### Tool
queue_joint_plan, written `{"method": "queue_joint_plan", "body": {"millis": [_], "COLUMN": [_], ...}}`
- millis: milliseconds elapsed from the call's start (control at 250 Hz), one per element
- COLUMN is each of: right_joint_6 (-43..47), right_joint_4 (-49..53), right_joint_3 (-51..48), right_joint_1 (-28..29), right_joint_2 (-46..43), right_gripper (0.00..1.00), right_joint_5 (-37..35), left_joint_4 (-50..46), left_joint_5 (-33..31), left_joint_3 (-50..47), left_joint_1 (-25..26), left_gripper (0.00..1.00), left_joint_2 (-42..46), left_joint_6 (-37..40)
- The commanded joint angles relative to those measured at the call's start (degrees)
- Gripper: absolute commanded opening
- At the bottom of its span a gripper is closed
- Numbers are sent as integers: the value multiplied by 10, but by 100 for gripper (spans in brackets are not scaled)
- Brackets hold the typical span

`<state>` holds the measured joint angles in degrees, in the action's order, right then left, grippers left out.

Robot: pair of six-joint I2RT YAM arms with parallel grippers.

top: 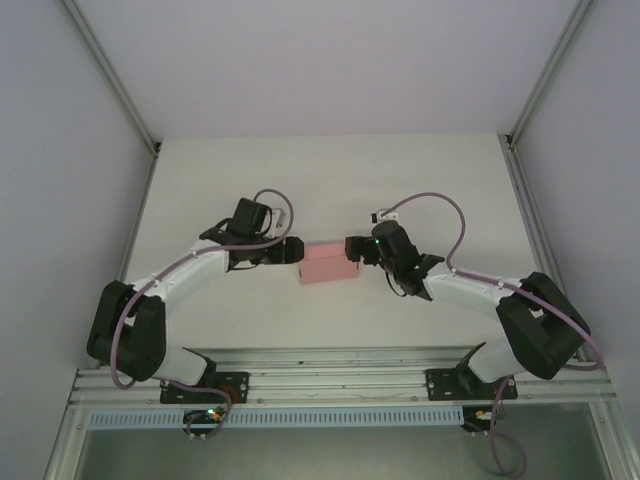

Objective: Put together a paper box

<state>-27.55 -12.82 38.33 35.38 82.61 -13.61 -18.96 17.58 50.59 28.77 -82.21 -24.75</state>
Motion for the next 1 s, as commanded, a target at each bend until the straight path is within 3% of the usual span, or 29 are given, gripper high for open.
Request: {"method": "queue_joint_plan", "body": {"millis": [0,148,292,375,451,575,631,715,994], "right_joint_6": [48,52,60,64,65,65,64,63,63], "right_joint_4": [-14,-85,-63,-74,-91,-107,-104,-98,-73], "right_joint_3": [-69,-114,-116,-126,-138,-145,-143,-136,-112], "right_joint_1": [0,0,0,0,0,0,0,0,0], "right_joint_2": [20,22,21,13,6,1,2,2,-20], "right_gripper": [86,82,81,81,82,82,82,82,83], "right_joint_5": [44,70,63,63,62,64,61,61,85], "left_joint_4": [-6,21,58,78,93,114,111,108,88], "left_joint_5": [16,22,38,41,46,50,47,43,49], "left_joint_3": [-59,-90,-129,-149,-163,-174,-173,-168,-135], "left_joint_1": [5,5,7,10,13,16,17,18,31], "left_gripper": [69,64,56,49,37,36,22,11,13], "left_joint_2": [-19,-1,13,15,16,21,23,27,31], "left_joint_6": [-6,-11,1,8,13,12,13,14,23]}}
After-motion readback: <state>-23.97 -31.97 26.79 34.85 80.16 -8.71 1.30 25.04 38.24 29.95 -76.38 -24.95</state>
